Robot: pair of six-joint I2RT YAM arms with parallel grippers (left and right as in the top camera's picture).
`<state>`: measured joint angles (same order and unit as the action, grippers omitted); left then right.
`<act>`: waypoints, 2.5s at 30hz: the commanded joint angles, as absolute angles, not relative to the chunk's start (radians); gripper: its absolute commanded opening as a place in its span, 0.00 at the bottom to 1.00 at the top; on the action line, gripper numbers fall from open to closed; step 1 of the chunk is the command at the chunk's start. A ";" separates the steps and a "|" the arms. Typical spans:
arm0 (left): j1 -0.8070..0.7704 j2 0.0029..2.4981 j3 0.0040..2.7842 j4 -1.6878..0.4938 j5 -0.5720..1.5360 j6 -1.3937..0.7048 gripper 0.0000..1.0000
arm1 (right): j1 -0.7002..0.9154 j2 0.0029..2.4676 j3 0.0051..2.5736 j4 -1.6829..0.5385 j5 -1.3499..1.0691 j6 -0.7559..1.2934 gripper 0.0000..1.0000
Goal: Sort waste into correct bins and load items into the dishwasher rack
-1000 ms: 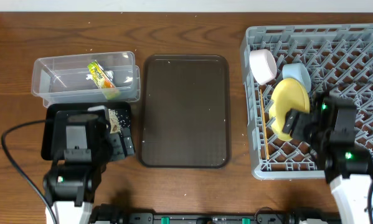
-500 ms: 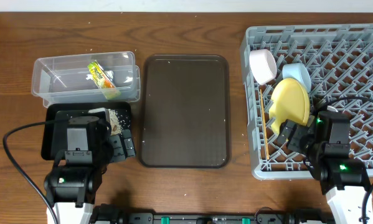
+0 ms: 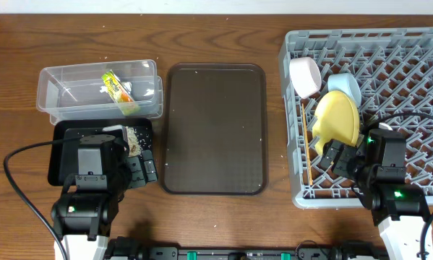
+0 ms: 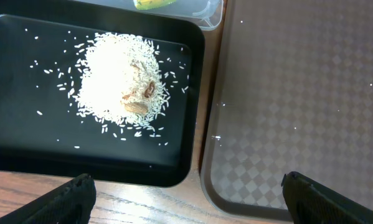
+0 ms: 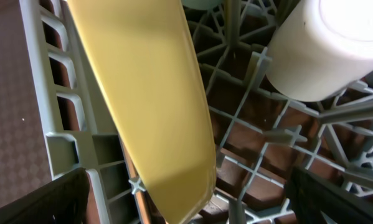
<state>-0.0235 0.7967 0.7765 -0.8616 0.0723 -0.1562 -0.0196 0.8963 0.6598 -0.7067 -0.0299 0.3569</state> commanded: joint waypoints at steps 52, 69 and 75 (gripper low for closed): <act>-0.023 0.796 0.775 -0.859 0.067 -0.150 0.98 | 0.014 0.005 0.005 -0.072 0.054 -0.057 0.99; -0.023 0.796 0.775 -0.859 0.067 -0.150 0.98 | 0.014 0.005 0.006 -0.071 0.055 -0.057 0.99; -0.023 0.796 0.775 -0.859 0.067 -0.150 0.98 | 0.014 0.005 0.006 -0.071 0.055 -0.057 0.99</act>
<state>-0.0235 0.7967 0.7761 -0.8593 0.0723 -0.1562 0.0032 0.0116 0.0074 -0.0673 0.0425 -0.0414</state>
